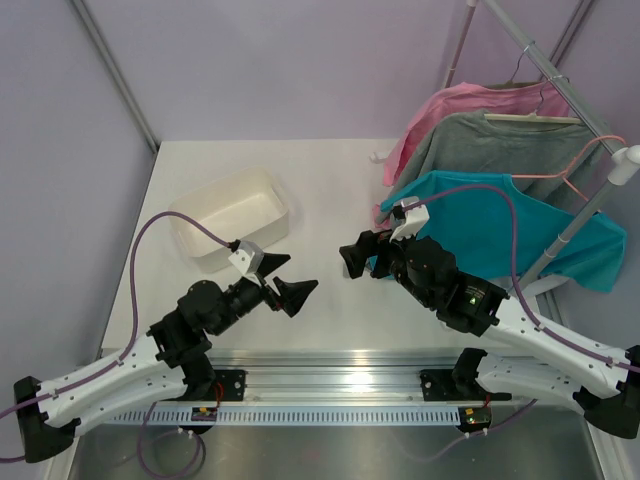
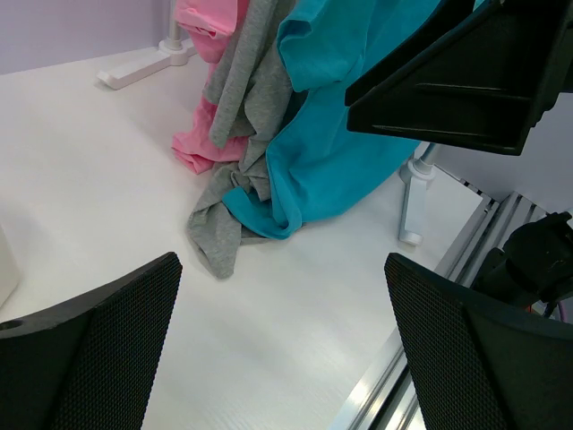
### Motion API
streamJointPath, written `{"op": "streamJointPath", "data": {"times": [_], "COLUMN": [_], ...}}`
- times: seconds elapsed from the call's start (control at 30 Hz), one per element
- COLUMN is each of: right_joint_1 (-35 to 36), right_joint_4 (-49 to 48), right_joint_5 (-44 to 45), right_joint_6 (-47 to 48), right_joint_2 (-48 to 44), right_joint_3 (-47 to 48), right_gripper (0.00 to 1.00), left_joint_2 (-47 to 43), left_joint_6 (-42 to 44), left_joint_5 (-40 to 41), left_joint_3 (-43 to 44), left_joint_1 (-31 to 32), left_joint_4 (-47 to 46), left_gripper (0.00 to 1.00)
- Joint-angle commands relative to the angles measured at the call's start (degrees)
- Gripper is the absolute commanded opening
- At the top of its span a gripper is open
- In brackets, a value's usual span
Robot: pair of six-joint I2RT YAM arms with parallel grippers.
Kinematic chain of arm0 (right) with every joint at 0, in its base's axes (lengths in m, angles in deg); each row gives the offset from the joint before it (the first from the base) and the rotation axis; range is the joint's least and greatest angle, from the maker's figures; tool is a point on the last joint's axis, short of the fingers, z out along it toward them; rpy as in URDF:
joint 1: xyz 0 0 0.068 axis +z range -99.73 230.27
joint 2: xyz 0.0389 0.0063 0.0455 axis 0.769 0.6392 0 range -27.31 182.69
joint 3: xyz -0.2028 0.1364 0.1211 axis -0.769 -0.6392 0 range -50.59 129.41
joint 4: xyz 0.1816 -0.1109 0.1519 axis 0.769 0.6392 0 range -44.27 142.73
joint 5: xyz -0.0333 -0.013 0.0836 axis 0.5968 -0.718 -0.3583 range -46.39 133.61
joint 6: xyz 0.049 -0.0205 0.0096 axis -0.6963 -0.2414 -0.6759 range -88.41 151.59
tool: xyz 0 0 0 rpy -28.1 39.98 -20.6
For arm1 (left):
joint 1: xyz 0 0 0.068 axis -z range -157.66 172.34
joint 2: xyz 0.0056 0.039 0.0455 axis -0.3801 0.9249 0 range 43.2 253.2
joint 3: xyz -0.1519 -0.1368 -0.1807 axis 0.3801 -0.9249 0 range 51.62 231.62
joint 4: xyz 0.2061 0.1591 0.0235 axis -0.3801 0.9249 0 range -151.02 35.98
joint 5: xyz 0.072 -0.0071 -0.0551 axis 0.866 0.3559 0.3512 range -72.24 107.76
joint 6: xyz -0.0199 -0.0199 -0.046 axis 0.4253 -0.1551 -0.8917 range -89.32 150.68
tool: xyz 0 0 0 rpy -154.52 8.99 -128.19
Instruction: Remove the t-shirt from the hanger
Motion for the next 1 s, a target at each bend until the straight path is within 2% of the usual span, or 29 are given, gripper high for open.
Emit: {"op": "streamJointPath", "data": {"times": [0.0, 0.17, 0.33, 0.5, 0.6, 0.7, 0.73, 0.83, 0.97], "right_joint_1": [0.51, 0.51, 0.51, 0.51, 0.60, 0.51, 0.51, 0.60, 0.51], "right_joint_4": [-2.28, -1.85, 11.58, 15.55, 21.25, 27.83, 30.04, 39.62, 41.67], "right_joint_5": [-0.04, 2.41, 5.49, 10.32, 16.02, 27.78, 35.65, 45.80, 50.22], "right_joint_6": [-0.66, 0.48, -2.33, -1.65, 0.73, -0.30, -1.18, -9.25, -16.83], "right_joint_2": [-0.24, -0.15, -0.67, -6.21, -8.76, -9.38, -8.60, -7.53, -9.03], "right_joint_3": [0.30, 1.25, 11.10, 15.93, 22.25, 28.93, 30.52, 36.23, 35.98], "right_gripper": [1.00, 0.99, 1.00, 0.99, 1.00, 0.99, 1.00, 0.99, 0.98], "left_joint_2": [-0.39, -1.53, -0.57, -1.18, -1.71, -1.88, -1.80, -1.18, -0.21], "left_joint_6": [0.83, 0.92, 0.92, 0.48, 0.75, 0.83, 0.92, 0.57, 0.57], "left_joint_5": [-0.32, 0.65, 0.38, 1.17, 1.26, -0.31, -0.93, -2.87, -2.61], "left_joint_3": [2.28, 1.58, 2.19, 1.76, 1.93, 2.02, 1.93, 1.84, 2.37], "left_joint_1": [0.16, 0.16, 0.16, 0.16, 0.16, 0.16, 0.16, 0.16, 0.08], "left_joint_4": [-2.62, -3.06, -2.54, -2.80, -2.54, -2.62, -2.80, -3.76, -3.24], "left_gripper": [0.99, 0.99, 0.99, 0.99, 0.99, 0.99, 0.99, 0.99, 0.99]}}
